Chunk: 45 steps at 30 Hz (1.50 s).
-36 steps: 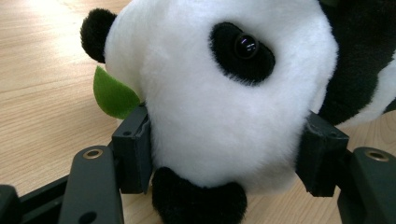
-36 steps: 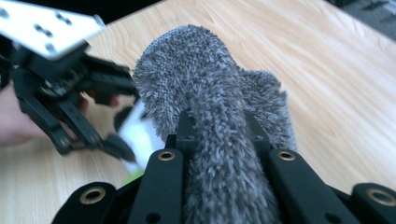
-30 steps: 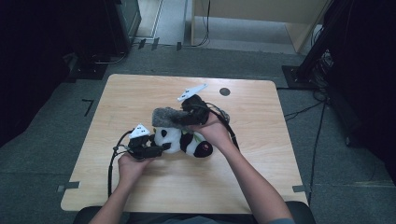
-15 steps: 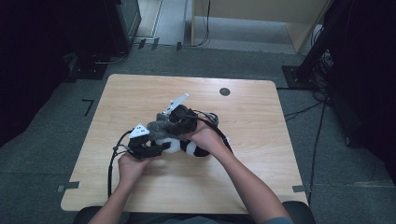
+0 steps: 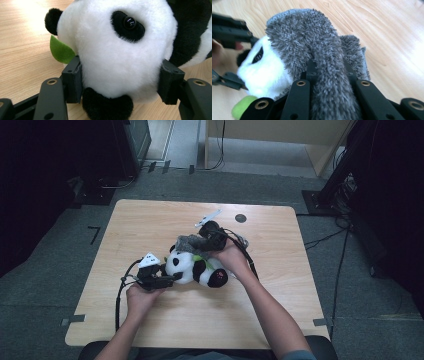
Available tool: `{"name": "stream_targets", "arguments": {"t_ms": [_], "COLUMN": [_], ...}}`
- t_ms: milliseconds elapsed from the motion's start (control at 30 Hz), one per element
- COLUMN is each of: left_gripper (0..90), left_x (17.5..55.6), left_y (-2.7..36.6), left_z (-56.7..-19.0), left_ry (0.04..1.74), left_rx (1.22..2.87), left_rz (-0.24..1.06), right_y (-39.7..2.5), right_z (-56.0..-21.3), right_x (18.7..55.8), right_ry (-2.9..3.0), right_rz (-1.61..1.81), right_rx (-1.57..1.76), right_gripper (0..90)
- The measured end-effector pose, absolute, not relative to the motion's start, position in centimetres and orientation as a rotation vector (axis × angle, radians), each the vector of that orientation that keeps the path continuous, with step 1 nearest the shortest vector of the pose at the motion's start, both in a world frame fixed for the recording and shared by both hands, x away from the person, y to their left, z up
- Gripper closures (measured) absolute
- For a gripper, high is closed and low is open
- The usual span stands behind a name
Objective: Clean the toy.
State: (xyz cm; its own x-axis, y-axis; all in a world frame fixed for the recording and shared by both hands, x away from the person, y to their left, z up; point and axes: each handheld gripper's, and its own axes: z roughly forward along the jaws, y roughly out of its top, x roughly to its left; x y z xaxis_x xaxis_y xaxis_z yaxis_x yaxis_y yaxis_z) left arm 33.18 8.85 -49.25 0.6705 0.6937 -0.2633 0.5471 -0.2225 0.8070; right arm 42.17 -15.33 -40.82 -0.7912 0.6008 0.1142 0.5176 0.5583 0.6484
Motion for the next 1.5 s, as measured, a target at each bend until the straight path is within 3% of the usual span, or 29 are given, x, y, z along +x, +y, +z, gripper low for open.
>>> {"name": "stream_targets", "arguments": {"t_ms": [433, 700, 900, 1067, 1233, 1500], "left_gripper": [32.2, 23.8, 21.3, 28.0, 36.1, 37.9], "left_x": [33.2, 33.5, 33.6, 33.4, 33.4, 33.5], "left_y": [9.0, 8.9, 8.8, 8.7, 8.7, 8.7], "left_z": [-49.3, -49.2, -49.1, -49.0, -49.0, -48.9], "left_ry": [0.960, 0.970, 0.982, 0.986, 0.996, 0.996], "left_rx": [1.903, 1.884, 1.880, 1.908, 1.908, 1.907], "left_rz": [0.180, 0.167, 0.163, 0.183, 0.178, 0.177], "right_y": [-14.5, -12.2, -11.6, -11.2, -11.6, -14.3], "right_z": [-38.2, -38.9, -39.6, -39.9, -39.9, -39.8], "right_x": [39.9, 37.8, 37.5, 37.1, 37.3, 39.0], "right_ry": [2.644, 2.730, 2.740, 2.739, 2.736, 2.690], "right_rz": [1.225, 1.183, 1.156, 1.086, 1.067, 1.124], "right_rx": [0.877, 0.731, 0.688, 0.601, 0.618, 0.770], "right_gripper": [75.8, 75.2, 66.4, 73.3, 74.6, 74.1]}}
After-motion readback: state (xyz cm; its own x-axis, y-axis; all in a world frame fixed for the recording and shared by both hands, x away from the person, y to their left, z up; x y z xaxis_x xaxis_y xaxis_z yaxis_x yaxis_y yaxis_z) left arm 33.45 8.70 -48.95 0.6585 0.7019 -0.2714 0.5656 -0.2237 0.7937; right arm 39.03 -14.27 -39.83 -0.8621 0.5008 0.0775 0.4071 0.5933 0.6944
